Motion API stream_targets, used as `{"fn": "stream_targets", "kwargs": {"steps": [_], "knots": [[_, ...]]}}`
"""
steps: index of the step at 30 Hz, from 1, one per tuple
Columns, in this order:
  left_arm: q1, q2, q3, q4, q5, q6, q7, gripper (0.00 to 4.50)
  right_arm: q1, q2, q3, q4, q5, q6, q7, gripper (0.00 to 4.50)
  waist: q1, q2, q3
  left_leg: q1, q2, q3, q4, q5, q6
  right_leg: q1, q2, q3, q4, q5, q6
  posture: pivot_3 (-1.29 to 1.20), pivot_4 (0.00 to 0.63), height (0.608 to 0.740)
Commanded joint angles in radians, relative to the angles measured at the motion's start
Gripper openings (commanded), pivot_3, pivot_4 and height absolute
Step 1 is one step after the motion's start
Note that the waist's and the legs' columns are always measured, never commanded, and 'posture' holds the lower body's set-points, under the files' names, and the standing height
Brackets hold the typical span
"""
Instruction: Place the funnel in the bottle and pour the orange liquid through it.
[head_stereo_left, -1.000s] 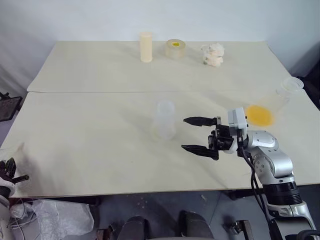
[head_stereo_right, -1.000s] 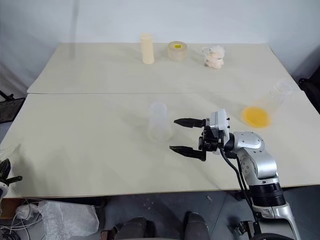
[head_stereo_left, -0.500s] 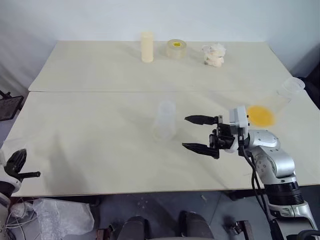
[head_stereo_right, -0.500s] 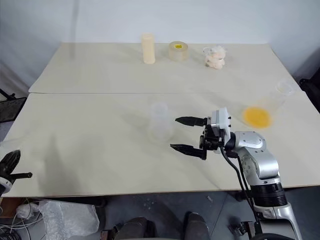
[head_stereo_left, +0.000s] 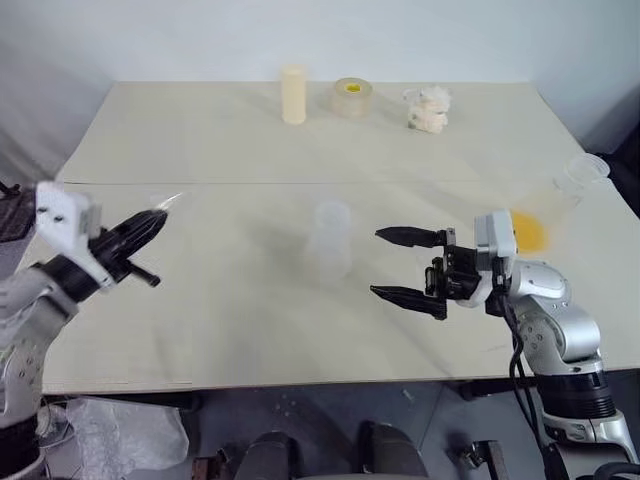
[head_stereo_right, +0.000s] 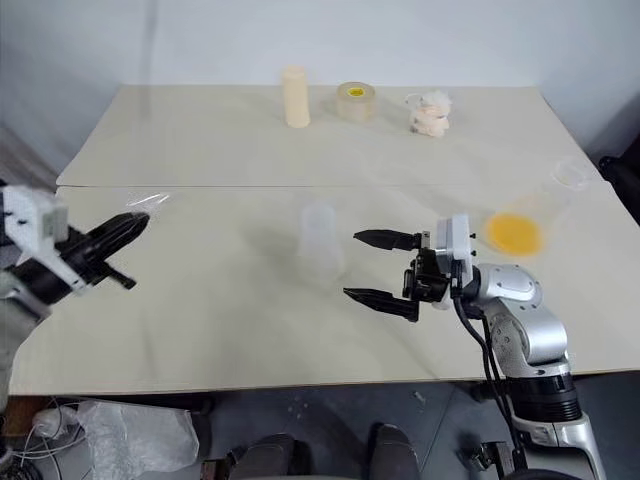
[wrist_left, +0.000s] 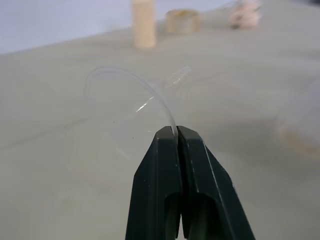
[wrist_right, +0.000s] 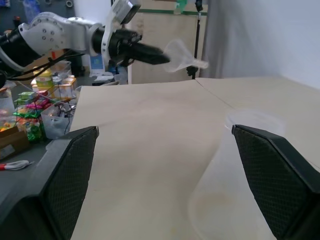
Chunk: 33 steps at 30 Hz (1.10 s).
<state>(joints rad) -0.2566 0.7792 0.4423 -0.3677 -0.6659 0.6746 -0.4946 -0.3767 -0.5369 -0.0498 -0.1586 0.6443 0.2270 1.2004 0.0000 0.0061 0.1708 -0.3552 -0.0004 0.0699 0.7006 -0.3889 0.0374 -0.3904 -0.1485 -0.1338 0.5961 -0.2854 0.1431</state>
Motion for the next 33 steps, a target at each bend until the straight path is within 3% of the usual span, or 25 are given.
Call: {"fn": "stream_targets", "kwargs": {"steps": [1,9,15,25,33], "knots": [[-0.136,0.004,-0.05,0.022,-0.063,0.038,-0.039,0.02,0.017,0.004,-0.027,-0.047,0.001,-0.029,-0.023,4.5,-0.002,0.0,0.0,0.0,0.0,0.0,0.0,0.0,0.0,0.0,0.0,0.0,0.0,0.0,0.0,0.0,0.15,0.74],[-0.487,-0.018,-0.176,0.211,-0.15,0.172,-0.152,0.02,0.099,-0.006,-0.073,-0.08,-0.005,-0.082,-0.058,4.5,-0.001,0.0,0.001,0.0,-0.001,0.0,0.0,0.001,-0.001,0.0,0.001,0.0,0.0,0.0,0.0,0.0,0.15,0.74],[-0.602,-0.013,-0.23,0.329,-0.156,0.259,-0.218,0.02,0.143,-0.023,-0.101,-0.092,-0.007,-0.101,-0.063,4.5,-0.002,-0.001,0.001,0.0,-0.001,0.0,0.0,0.001,-0.001,0.0,0.001,0.0,0.0,0.0,0.0,0.0,0.15,0.74],[-0.722,0.005,-0.445,0.423,0.073,0.021,-0.483,0.02,0.175,-0.027,-0.111,-0.117,-0.015,-0.107,-0.094,4.5,-0.001,-0.001,0.001,0.0,-0.002,0.001,0.0,0.001,-0.001,0.0,0.002,0.0,0.0,0.0,0.0,0.0,0.15,0.74],[-0.77,-0.032,-0.48,0.486,0.172,-0.237,-0.677,0.02,0.191,-0.038,-0.116,-0.135,-0.019,-0.102,-0.123,4.5,0.002,-0.001,0.002,-0.001,-0.001,0.002,0.0,0.001,-0.001,-0.001,0.002,0.0,-0.001,0.0,0.0,0.0,0.15,0.74]]}}
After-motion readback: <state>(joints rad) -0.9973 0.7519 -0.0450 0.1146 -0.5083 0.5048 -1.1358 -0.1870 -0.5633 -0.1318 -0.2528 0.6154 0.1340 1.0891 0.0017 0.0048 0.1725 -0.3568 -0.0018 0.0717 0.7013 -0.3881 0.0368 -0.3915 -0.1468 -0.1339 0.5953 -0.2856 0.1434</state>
